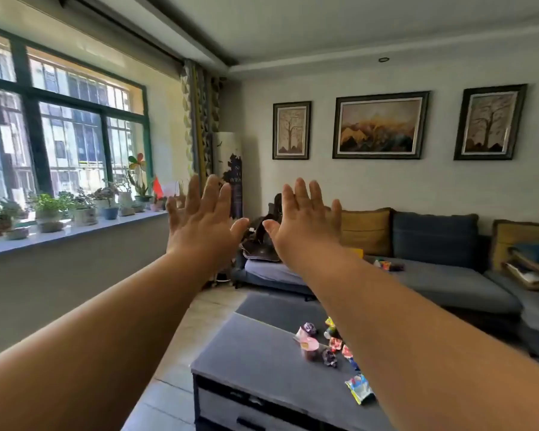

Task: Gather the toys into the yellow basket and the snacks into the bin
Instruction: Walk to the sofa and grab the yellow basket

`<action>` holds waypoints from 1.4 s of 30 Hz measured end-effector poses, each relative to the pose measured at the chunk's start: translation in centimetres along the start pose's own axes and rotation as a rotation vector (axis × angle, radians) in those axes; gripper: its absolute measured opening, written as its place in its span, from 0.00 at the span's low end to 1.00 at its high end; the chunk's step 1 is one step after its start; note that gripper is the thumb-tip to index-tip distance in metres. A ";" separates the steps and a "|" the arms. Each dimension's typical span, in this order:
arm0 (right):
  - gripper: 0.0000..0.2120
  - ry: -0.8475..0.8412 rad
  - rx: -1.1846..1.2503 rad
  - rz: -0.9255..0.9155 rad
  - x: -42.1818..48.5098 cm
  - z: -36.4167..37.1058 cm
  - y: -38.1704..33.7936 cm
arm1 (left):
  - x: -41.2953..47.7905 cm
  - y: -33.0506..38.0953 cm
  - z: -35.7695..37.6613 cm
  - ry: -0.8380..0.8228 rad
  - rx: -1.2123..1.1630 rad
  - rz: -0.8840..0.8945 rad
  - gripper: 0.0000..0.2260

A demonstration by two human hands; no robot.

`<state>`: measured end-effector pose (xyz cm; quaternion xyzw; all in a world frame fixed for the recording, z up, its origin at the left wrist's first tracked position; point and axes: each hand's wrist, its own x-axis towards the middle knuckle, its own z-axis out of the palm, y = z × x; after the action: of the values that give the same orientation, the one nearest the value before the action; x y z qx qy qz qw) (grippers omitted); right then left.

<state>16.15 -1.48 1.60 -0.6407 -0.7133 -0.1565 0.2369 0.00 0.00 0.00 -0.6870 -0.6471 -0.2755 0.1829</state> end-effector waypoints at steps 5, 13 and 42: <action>0.32 -0.027 -0.011 -0.002 4.0 4.9 -8.8 | 2.8 -10.6 2.2 -0.009 0.086 -0.008 0.32; 0.32 -0.061 0.011 -0.026 12.5 12.5 -19.5 | 9.1 -22.9 6.6 -0.060 0.073 -0.017 0.31; 0.33 -0.092 0.022 0.099 58.0 50.4 -33.4 | 51.3 -49.6 42.2 -0.163 -0.008 0.064 0.31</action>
<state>-27.65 69.43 -6.77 -0.6792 -0.6925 -0.1072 0.2182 -42.58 70.82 -6.62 -0.7280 -0.6365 -0.2154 0.1357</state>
